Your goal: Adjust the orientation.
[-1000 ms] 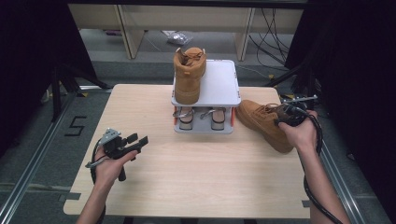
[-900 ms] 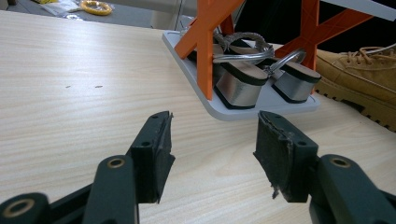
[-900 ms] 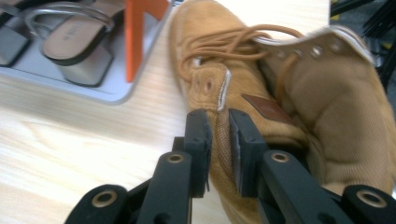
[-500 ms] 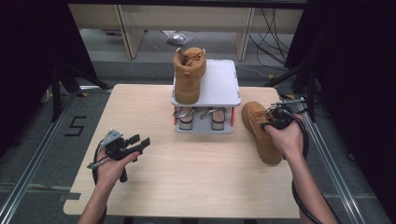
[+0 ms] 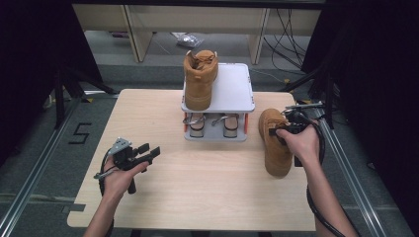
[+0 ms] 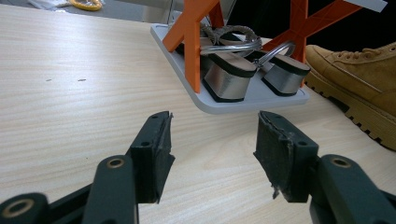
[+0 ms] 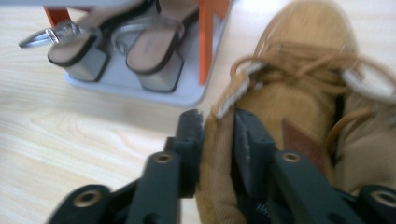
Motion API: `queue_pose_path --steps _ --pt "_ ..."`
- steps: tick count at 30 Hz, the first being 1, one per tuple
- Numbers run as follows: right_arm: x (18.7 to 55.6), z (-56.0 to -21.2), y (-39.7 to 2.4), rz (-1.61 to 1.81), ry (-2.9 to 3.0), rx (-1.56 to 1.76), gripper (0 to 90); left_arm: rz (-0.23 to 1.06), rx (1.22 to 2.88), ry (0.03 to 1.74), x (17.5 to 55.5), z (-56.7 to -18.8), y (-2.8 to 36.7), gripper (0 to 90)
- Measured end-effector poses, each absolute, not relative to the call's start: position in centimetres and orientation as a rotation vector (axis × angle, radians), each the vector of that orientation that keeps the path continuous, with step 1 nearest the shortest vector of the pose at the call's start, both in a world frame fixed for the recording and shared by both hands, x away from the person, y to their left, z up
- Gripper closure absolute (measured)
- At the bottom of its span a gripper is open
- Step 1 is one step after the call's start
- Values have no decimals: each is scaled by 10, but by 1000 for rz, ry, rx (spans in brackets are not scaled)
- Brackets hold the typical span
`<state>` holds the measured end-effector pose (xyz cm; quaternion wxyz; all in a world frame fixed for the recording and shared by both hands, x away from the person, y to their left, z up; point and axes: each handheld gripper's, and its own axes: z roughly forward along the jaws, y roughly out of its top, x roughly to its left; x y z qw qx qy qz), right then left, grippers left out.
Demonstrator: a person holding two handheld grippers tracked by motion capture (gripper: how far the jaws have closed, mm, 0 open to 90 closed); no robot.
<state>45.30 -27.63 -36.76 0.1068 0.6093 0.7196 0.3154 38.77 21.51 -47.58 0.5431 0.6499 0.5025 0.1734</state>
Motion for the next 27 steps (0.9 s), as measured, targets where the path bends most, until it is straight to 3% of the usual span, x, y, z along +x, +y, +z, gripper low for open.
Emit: queue_pose_path --steps 7,12,27 --pt "448 -339 -303 866 1995 1711 584 398 1534 1193 388 -478 216 448" --pt "452 -347 -324 746 2003 1744 520 404 1537 1200 387 -478 216 448" --pt "467 -385 -325 585 2051 1968 579 398 1542 1200 386 -479 215 448"
